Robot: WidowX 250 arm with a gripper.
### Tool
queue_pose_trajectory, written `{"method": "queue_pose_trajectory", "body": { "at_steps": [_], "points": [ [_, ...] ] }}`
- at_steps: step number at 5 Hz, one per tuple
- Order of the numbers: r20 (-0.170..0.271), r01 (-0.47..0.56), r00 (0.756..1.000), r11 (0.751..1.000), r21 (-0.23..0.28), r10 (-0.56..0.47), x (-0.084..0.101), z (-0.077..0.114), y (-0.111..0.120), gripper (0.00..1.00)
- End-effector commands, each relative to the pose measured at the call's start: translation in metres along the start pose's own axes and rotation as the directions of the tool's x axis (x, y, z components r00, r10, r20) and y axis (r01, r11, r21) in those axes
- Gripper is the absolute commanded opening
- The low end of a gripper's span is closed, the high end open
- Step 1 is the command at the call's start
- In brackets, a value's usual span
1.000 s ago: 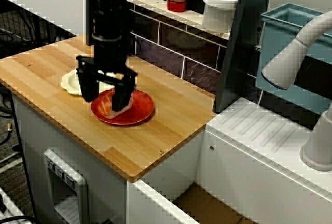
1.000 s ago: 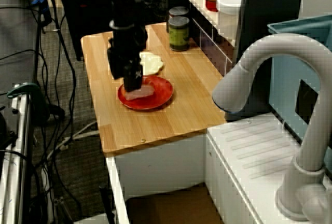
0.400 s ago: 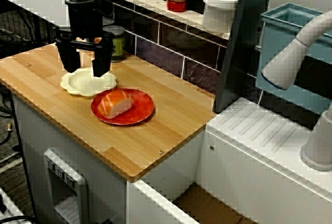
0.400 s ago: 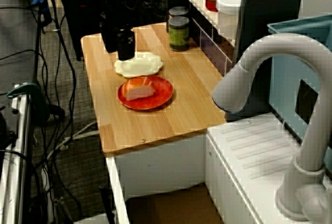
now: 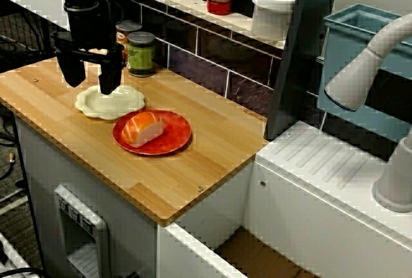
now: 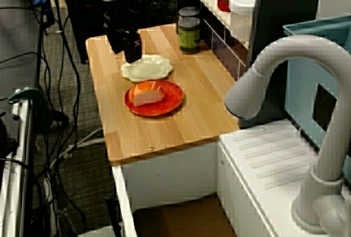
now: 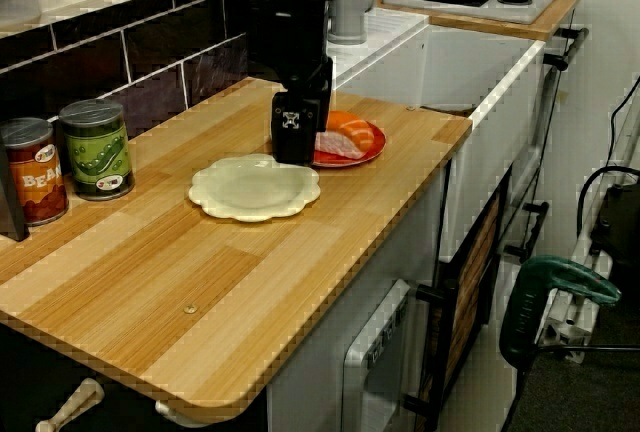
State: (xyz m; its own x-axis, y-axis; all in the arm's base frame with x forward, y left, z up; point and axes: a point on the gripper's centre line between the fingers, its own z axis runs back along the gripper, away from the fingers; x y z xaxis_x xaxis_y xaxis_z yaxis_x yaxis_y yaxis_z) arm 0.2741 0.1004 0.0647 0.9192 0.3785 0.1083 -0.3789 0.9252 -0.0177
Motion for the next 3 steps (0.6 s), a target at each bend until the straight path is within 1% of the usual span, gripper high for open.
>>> {"method": "queue_pose_trajectory", "body": {
  "at_steps": [1, 2, 3],
  "points": [
    [0.027, -0.028, 0.999, 1.000, 0.002, 0.028, 0.0116, -0.0023, -0.0005, 0.00],
    [0.022, -0.033, 0.999, 0.999, -0.002, 0.033, 0.0161, -0.0027, -0.0025, 0.00],
    [0.019, -0.042, 0.999, 0.999, 0.005, 0.042, 0.0204, -0.0072, -0.0016, 0.00]
  ]
}}
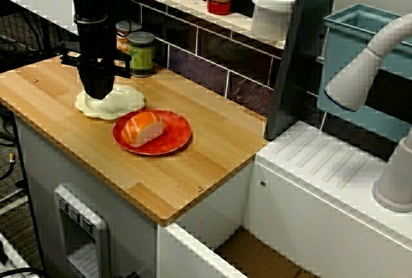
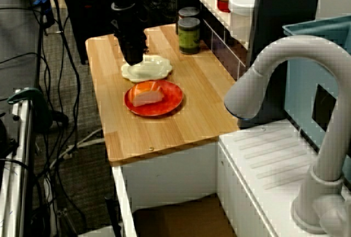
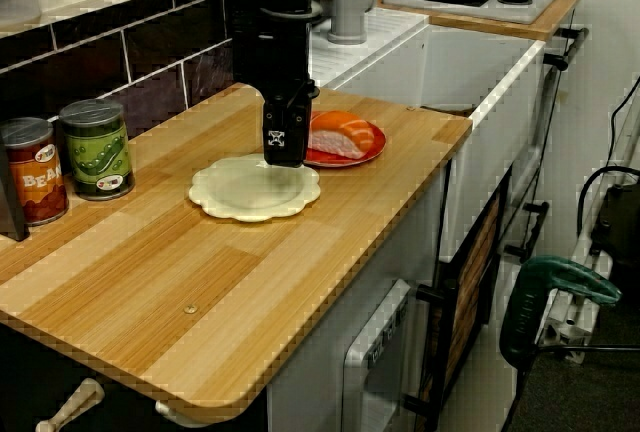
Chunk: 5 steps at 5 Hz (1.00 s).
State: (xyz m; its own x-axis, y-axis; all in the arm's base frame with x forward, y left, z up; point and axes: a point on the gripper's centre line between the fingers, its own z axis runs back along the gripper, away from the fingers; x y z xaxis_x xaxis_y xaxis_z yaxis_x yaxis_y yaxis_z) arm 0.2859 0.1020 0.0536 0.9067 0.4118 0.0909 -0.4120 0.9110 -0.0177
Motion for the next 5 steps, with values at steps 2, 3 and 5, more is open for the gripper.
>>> {"method": "queue_pose_trajectory", "body": {
  "at_steps": [2, 3, 5],
  "points": [
    [0.034, -0.015, 0.999, 1.000, 0.025, 0.014, 0.011, -0.010, 0.000, 0.00],
    [0.033, -0.012, 0.999, 0.999, 0.041, 0.011, 0.010, -0.017, -0.002, 0.00],
    [0.055, -0.023, 0.998, 0.996, 0.086, 0.018, 0.011, -0.028, 0.003, 0.00]
  ]
}}
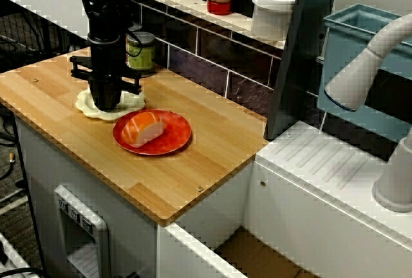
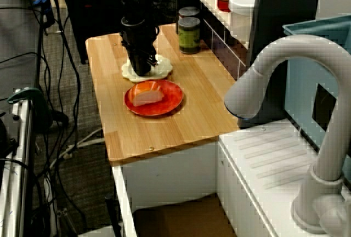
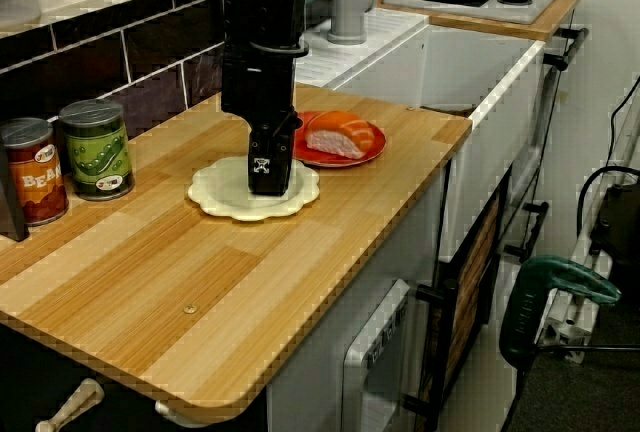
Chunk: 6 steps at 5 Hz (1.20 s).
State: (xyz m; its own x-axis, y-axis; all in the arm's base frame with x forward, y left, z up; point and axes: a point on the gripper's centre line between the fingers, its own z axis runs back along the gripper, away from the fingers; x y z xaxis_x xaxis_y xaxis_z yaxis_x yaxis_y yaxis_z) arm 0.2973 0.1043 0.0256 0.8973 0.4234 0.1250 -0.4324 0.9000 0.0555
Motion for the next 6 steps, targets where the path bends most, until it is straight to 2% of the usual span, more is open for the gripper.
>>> {"method": "queue_pose_trajectory", "body": {
  "at_steps": [1, 3, 5, 6],
  "points": [
    [0.049, -0.022, 0.999, 0.999, 0.035, 0.020, 0.007, 0.000, 0.012, 0.00],
    [0.047, -0.053, 0.998, 0.997, 0.062, 0.051, 0.028, -0.003, 0.029, 0.00],
    [0.045, -0.060, 0.997, 0.994, 0.092, 0.056, 0.039, -0.004, 0.040, 0.00],
    [0.063, -0.078, 0.996, 0.988, 0.134, 0.070, 0.048, -0.005, 0.052, 0.00]
  ]
}}
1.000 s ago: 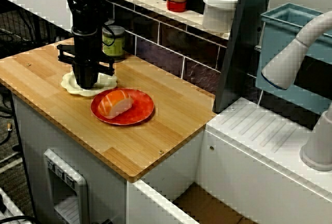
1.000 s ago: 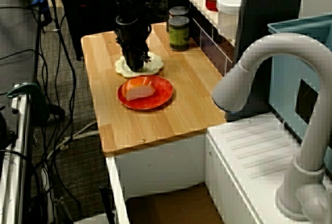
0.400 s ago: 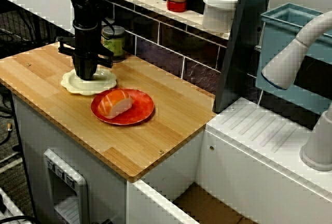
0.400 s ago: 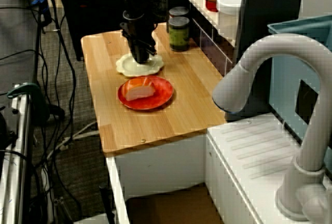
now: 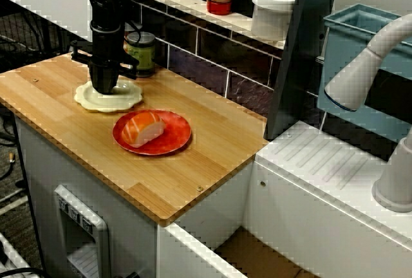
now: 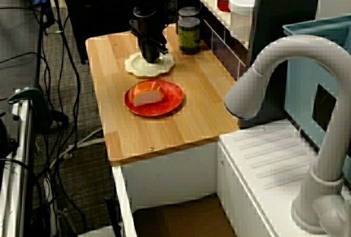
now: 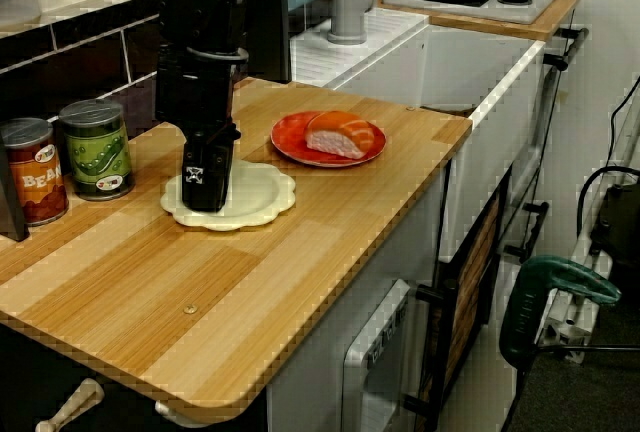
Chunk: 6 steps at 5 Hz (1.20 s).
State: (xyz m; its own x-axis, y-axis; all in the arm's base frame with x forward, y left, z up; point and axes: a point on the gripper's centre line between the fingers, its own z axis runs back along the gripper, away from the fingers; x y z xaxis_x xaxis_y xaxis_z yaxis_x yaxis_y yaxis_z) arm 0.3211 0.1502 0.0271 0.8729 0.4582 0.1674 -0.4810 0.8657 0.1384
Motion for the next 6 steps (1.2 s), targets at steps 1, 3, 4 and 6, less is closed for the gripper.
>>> {"method": "queue_pose_trajectory", "body": {
  "at_steps": [1, 3, 4, 6],
  "points": [
    [0.020, -0.047, 0.999, 0.997, 0.065, 0.045, 0.014, -0.005, 0.032, 0.00],
    [0.001, -0.048, 0.999, 0.997, 0.062, 0.048, 0.020, -0.002, 0.053, 0.00],
    [-0.014, -0.045, 0.999, 0.997, 0.066, 0.046, 0.026, -0.003, 0.058, 0.00],
    [-0.026, -0.045, 0.999, 0.998, 0.050, 0.046, 0.027, 0.002, 0.062, 0.00]
  ]
}}
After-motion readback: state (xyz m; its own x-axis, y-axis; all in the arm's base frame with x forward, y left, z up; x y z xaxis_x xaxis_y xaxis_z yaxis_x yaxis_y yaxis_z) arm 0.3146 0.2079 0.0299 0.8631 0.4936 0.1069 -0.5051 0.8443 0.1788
